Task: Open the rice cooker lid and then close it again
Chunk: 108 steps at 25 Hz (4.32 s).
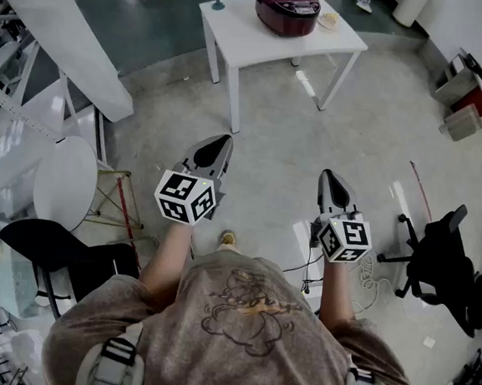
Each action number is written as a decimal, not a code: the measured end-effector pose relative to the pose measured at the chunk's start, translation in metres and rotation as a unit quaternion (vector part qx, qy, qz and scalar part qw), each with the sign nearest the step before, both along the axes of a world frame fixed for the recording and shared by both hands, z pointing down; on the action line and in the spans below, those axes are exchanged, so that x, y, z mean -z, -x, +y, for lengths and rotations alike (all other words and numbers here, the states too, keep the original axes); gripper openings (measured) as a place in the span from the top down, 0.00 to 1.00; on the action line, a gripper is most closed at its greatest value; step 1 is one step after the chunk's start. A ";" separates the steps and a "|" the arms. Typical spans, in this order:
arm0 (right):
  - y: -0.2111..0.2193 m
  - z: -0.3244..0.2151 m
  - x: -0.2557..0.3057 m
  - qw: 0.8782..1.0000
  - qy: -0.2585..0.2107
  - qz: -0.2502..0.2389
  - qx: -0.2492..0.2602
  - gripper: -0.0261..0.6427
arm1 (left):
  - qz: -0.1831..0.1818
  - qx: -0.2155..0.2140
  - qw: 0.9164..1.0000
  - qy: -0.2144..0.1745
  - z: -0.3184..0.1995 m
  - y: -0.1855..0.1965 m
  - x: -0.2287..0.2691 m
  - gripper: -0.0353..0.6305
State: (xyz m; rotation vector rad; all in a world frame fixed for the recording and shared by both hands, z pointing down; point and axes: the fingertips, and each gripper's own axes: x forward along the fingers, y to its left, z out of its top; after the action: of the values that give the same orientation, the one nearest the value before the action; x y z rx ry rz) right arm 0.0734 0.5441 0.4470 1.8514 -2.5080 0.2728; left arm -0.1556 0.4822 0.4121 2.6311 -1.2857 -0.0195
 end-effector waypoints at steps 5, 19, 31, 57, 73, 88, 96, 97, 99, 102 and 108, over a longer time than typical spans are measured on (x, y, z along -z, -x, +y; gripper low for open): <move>0.010 -0.014 -0.006 1.000 0.014 -0.009 -0.005 0.96 | -0.004 -0.008 1.000 0.007 -0.013 0.004 -0.005 0.92; 0.067 -0.060 -0.016 0.999 0.016 -0.017 -0.028 0.96 | 0.008 -0.057 0.998 0.001 -0.070 0.026 -0.012 0.92; 0.064 -0.134 -0.027 0.999 0.020 -0.023 -0.019 0.96 | 0.011 -0.055 0.998 0.002 -0.140 0.020 -0.022 0.92; -0.015 -0.408 -0.011 0.996 0.016 -0.047 0.068 0.96 | -0.005 0.004 1.000 0.010 -0.388 -0.067 -0.002 0.91; -0.047 -0.475 -0.025 0.994 0.036 -0.052 0.086 0.96 | -0.005 0.026 1.000 0.008 -0.463 -0.094 -0.002 0.92; -0.071 -0.571 -0.018 0.996 0.035 -0.027 0.071 0.96 | 0.022 0.004 1.000 -0.001 -0.577 -0.117 0.001 0.91; -0.070 -0.628 -0.002 0.997 0.029 -0.022 0.073 0.96 | 0.019 -0.001 1.000 0.001 -0.642 -0.117 0.006 0.91; -0.071 -0.634 0.001 0.997 0.026 -0.022 0.071 0.96 | 0.018 -0.004 1.000 0.000 -0.649 -0.119 0.007 0.91; -0.073 -0.647 0.004 0.997 0.022 -0.023 0.067 0.96 | 0.016 -0.008 1.000 -0.001 -0.664 -0.121 0.008 0.91; -0.075 -0.668 0.006 0.998 0.019 -0.025 0.060 0.96 | 0.015 -0.013 1.000 -0.002 -0.686 -0.123 0.008 0.91; -0.074 -0.705 0.012 0.998 0.017 -0.025 0.056 0.96 | 0.011 -0.024 1.000 0.005 -0.720 -0.126 0.004 0.91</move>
State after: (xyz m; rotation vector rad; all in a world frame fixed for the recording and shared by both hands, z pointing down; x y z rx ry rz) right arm 0.1471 -0.1605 0.4352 1.7047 -2.6113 0.3610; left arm -0.0296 -0.2382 0.4080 2.6447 -1.2107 -0.0335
